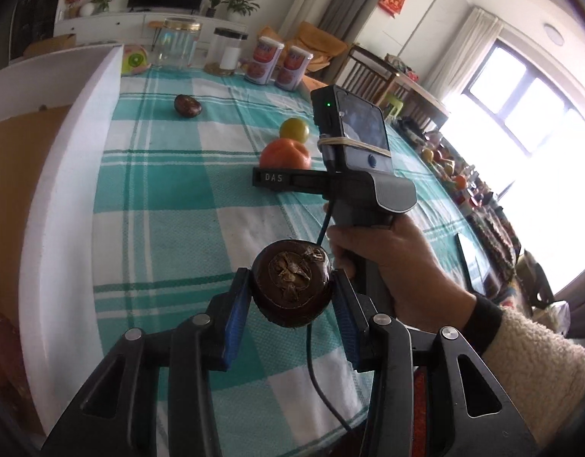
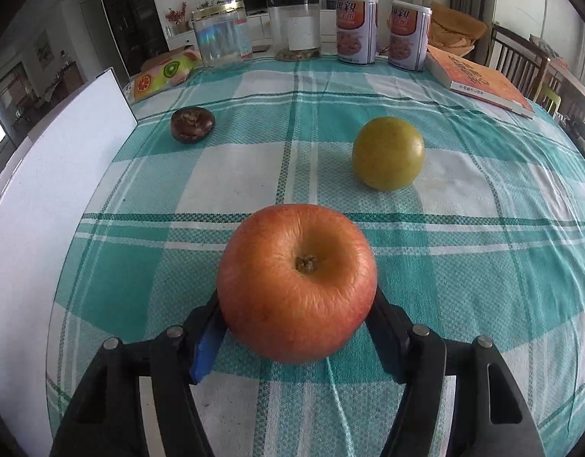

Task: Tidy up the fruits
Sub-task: 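Lift the dark brown fruit with the left tool while the right tool grasps the red apple, then carry both fruits over the box and open both tools, then bring the left tool back to the second dark brown fruit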

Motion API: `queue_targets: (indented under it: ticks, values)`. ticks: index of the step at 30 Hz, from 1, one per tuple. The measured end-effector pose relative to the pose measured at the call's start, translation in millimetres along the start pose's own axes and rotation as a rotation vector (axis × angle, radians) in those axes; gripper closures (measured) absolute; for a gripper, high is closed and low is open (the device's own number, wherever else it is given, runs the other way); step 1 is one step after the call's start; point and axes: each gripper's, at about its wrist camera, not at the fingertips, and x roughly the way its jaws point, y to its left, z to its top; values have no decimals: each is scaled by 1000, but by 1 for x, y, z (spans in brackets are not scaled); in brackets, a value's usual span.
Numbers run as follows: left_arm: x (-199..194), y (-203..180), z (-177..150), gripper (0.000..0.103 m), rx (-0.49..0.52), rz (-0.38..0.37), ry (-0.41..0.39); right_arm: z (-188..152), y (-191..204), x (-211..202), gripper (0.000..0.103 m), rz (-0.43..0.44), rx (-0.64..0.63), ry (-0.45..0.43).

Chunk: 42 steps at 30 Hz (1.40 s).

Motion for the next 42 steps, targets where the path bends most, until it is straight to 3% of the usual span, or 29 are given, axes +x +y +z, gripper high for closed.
queue_targets:
  ticks: [5, 9, 13, 16, 18, 24, 26, 28, 31, 33, 37, 39, 42]
  values:
    - [-59, 16, 10, 60, -76, -71, -54, -21, -16, -29, 38, 137, 147, 3]
    - [-105, 43, 25, 60, -112, -28, -148, -21, 17, -83, 38, 337, 136, -57]
    - [-134, 100, 32, 60, -179, 162, -217, -7, 101, -128, 38, 524, 4, -95]
    - [-144, 149, 23, 59, -262, 315, -216, -7, 174, -138, 37, 652, -112, -47]
    - [-147, 175, 13, 59, -311, 387, -194, -18, 218, -134, 37, 682, -199, -11]
    - [-134, 204, -15, 58, -350, 543, -95, -53, 299, -101, 37, 611, -402, 70]
    - [-128, 206, -18, 47, -361, 578, -70, -59, 307, -93, 36, 570, -423, 81]
    - [-124, 204, -18, 25, -357, 616, -68, -58, 301, -93, 31, 559, -401, 73]
    - [-123, 189, -10, 24, -326, 641, -105, -51, 270, -118, 15, 590, -353, -48]
    - [-122, 176, -1, 24, -301, 633, -142, -46, 241, -138, 11, 588, -316, -135]
    - [-113, 132, 21, 20, -206, 563, -215, -40, 158, -157, 0, 505, -200, -308]
    - [-100, 100, 30, 20, -136, 492, -227, -48, 112, -147, 0, 389, -154, -346]
    - [-73, 46, 40, 18, -15, 349, -211, -61, 41, -108, 0, 78, -110, -308]
